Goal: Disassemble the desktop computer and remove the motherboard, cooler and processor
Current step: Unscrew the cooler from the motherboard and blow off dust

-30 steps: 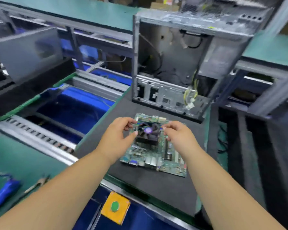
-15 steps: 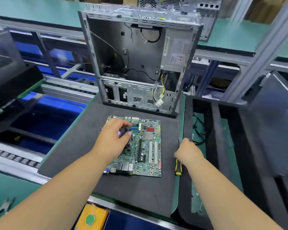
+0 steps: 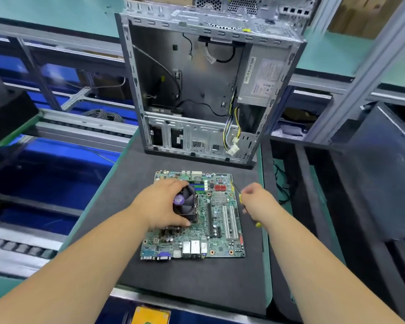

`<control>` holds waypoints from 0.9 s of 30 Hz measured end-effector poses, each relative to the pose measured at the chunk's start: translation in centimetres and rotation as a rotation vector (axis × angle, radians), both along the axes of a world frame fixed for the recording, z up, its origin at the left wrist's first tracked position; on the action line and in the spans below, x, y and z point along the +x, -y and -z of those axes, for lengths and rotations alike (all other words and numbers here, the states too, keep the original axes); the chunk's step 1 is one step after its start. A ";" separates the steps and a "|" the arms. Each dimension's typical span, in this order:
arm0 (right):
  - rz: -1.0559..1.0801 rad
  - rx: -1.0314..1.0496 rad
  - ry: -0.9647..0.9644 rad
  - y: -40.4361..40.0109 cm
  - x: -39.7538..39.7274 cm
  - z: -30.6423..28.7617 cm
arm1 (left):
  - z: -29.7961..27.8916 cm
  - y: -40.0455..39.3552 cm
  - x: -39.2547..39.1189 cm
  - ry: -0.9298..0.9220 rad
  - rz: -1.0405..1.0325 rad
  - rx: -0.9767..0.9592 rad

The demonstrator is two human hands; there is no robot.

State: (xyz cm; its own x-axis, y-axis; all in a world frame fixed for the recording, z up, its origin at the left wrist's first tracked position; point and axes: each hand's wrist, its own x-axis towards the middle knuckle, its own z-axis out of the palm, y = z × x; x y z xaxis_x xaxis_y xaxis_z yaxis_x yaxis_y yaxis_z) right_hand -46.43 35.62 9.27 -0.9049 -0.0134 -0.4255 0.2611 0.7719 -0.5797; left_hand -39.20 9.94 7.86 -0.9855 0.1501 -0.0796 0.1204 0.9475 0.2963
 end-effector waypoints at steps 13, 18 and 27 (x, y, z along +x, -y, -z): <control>-0.288 -0.013 -0.022 4.1 1.8 2.8 | -0.2 0.7 -1.2 -0.007 0.013 0.018; -0.383 0.072 -0.107 3.5 1.9 3.7 | -0.2 0.8 -1.2 0.020 -0.033 0.086; -0.432 0.064 -0.184 3.1 2.2 4.7 | 0.5 0.5 -0.2 -0.047 -0.066 0.165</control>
State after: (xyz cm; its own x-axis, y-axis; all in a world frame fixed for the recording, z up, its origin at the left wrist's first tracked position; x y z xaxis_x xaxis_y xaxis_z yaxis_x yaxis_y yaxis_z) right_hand -44.20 32.54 4.52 -0.8826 -0.3844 -0.2708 -0.1947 0.8231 -0.5335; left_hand -39.41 9.43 7.32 -0.9956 0.0924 -0.0130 0.0770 0.8926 0.4443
